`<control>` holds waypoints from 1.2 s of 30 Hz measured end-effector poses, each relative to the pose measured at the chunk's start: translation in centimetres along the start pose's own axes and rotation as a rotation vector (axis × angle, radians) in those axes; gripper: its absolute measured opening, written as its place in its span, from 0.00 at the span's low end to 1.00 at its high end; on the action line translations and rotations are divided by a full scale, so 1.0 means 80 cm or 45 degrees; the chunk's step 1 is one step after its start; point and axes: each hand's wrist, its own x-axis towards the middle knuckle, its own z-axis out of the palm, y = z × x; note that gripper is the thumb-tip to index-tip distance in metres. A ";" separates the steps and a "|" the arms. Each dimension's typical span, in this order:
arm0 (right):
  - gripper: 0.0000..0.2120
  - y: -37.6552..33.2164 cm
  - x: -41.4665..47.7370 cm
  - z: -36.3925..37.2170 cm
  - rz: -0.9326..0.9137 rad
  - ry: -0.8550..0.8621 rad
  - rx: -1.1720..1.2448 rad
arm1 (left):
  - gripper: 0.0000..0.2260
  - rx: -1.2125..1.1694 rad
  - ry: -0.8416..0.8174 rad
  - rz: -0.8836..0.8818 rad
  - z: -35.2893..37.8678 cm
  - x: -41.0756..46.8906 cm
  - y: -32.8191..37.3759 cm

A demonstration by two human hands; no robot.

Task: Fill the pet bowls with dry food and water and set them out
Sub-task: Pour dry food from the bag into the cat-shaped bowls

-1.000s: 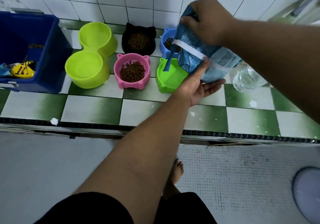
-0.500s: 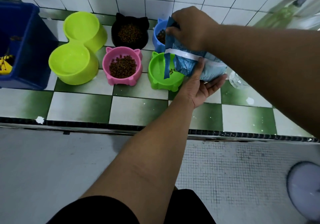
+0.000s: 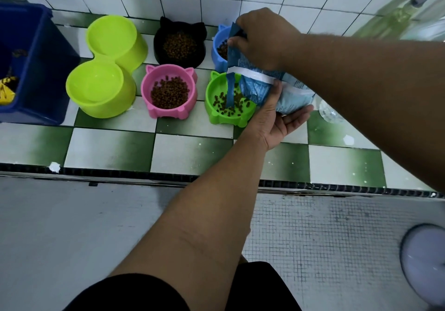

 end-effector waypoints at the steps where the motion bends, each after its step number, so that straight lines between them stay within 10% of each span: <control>1: 0.16 0.000 0.000 0.000 -0.002 0.000 -0.003 | 0.30 0.001 -0.002 -0.001 -0.001 0.000 0.000; 36: 0.16 0.005 -0.017 -0.004 0.023 0.107 0.068 | 0.42 0.131 -0.022 -0.021 0.003 -0.024 0.003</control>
